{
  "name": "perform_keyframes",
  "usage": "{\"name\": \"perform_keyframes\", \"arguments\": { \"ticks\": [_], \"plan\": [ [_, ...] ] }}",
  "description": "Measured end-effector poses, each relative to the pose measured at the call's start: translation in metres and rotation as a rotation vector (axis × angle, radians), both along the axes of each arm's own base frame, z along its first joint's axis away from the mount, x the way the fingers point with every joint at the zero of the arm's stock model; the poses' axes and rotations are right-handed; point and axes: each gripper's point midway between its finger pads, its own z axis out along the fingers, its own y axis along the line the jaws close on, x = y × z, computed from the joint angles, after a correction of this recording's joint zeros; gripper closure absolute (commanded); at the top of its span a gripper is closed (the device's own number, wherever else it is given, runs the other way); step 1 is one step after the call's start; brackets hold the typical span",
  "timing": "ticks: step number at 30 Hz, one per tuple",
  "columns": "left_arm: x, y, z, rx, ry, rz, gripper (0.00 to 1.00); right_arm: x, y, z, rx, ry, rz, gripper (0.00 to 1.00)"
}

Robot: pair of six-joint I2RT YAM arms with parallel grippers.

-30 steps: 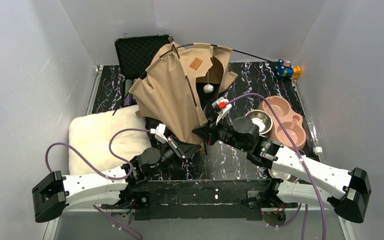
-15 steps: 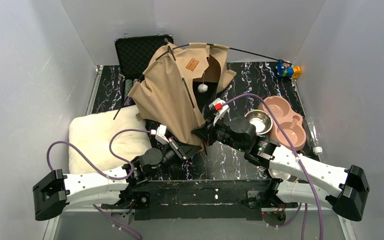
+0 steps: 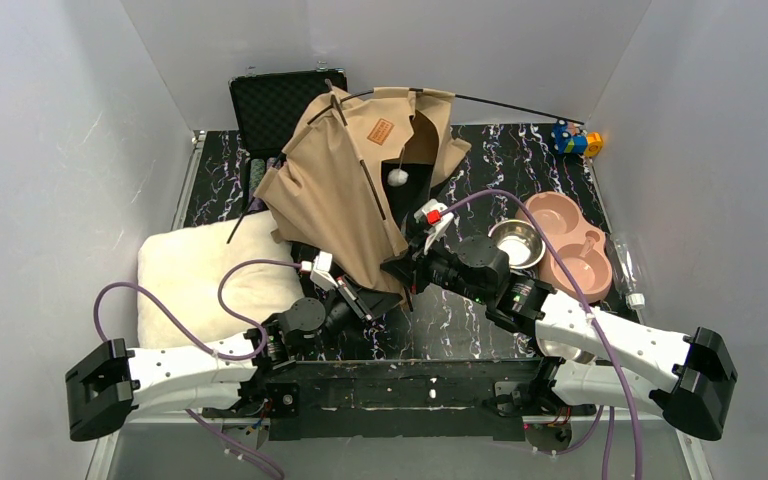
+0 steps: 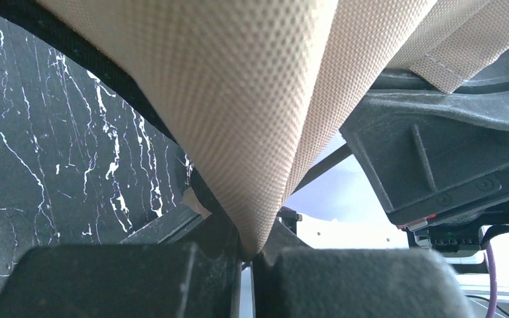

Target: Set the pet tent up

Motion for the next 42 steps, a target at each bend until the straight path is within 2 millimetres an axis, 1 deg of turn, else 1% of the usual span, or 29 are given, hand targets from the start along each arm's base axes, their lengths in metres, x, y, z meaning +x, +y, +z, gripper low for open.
{"name": "perform_keyframes", "arguments": {
  "ticks": [11, 22, 25, 28, 29, 31, 32, 34, 35, 37, 39, 40, 42],
  "plan": [
    [0.002, 0.000, -0.005, 0.017, 0.005, 0.009, 1.00, 0.003, 0.004, -0.007, -0.019, -0.004, 0.003, 0.99],
    [0.003, 0.002, -0.006, 0.023, 0.003, 0.019, 1.00, 0.004, 0.005, -0.007, -0.020, 0.003, 0.014, 0.99],
    [0.002, 0.008, -0.006, 0.024, 0.000, 0.028, 1.00, 0.002, 0.006, -0.008, -0.002, 0.038, 0.015, 0.99],
    [-0.004, 0.018, -0.010, 0.052, -0.009, 0.027, 1.00, -0.004, 0.006, -0.018, 0.019, 0.099, 0.020, 0.99],
    [-0.006, 0.021, -0.013, 0.069, -0.012, 0.024, 0.95, -0.006, 0.006, -0.023, 0.025, 0.123, 0.023, 0.99],
    [-0.009, 0.029, -0.019, 0.107, -0.021, 0.024, 0.89, -0.011, 0.008, -0.031, 0.037, 0.171, 0.033, 0.99],
    [-0.011, 0.033, -0.021, 0.124, -0.029, 0.023, 0.85, -0.013, 0.009, -0.035, 0.044, 0.194, 0.039, 0.99],
    [-0.014, 0.041, -0.024, 0.164, -0.050, 0.015, 0.70, -0.012, 0.013, -0.040, 0.055, 0.227, 0.042, 0.99],
    [-0.016, 0.045, -0.026, 0.183, -0.062, 0.013, 0.62, -0.010, 0.015, -0.042, 0.061, 0.237, 0.041, 0.99],
    [-0.018, 0.052, -0.028, 0.218, -0.088, 0.010, 0.41, -0.007, 0.019, -0.045, 0.069, 0.252, 0.041, 0.99],
    [-0.022, 0.058, -0.031, 0.256, -0.111, -0.008, 0.30, -0.004, 0.023, -0.051, 0.066, 0.265, 0.037, 0.99],
    [-0.028, 0.060, -0.036, 0.282, -0.116, -0.039, 0.25, -0.001, 0.025, -0.052, 0.067, 0.271, 0.031, 0.99],
    [-0.035, 0.062, -0.045, 0.332, -0.128, -0.079, 0.19, 0.010, 0.027, -0.049, 0.080, 0.278, 0.000, 0.99]
  ]
}}
